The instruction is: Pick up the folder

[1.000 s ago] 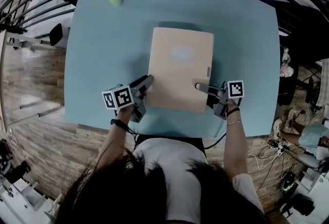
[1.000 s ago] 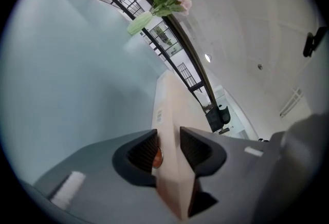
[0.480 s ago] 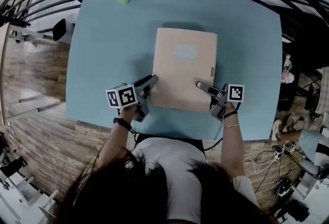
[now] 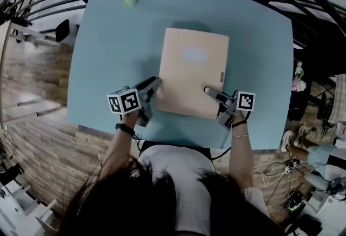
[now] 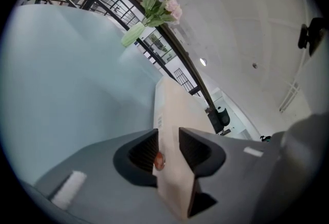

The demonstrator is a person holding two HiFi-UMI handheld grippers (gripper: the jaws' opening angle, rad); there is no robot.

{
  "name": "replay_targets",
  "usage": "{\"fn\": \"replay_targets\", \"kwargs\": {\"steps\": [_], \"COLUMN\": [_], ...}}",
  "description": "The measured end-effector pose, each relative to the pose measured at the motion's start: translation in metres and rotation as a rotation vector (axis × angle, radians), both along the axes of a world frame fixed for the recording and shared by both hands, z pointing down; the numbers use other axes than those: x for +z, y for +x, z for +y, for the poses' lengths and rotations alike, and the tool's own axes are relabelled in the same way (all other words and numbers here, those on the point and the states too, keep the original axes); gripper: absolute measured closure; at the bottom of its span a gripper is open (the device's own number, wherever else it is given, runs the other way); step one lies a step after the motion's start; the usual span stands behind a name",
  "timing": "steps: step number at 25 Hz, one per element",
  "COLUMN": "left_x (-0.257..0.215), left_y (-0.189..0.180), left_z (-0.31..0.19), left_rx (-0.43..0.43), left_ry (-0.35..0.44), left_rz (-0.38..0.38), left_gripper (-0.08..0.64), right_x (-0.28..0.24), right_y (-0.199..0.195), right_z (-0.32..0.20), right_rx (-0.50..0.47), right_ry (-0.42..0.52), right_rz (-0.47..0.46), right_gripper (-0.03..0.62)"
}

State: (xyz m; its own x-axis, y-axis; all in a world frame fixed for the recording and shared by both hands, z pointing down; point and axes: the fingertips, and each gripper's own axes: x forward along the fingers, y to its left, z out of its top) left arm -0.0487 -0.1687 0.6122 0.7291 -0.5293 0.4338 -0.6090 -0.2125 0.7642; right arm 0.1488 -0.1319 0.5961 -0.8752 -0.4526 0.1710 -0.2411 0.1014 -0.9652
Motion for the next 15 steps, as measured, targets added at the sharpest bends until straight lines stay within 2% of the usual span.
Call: {"fn": "replay_targets", "kwargs": {"steps": [6,15], "left_x": [-0.026,-0.07], "left_y": [-0.003,0.005], "left_z": [-0.002,-0.006], "left_rx": [-0.021,-0.024], "left_ry": [0.074,0.209], "left_rz": [0.006,-0.025], "left_gripper": [0.379,0.381], "right_x": [-0.023,-0.057], "right_y": [0.007,0.017], "right_z": [0.005,0.005], "right_rx": [0.004,0.012], "right_ry": [0.079,0.201], "right_rz": [0.047,0.15], "right_gripper": [0.324,0.324]}}
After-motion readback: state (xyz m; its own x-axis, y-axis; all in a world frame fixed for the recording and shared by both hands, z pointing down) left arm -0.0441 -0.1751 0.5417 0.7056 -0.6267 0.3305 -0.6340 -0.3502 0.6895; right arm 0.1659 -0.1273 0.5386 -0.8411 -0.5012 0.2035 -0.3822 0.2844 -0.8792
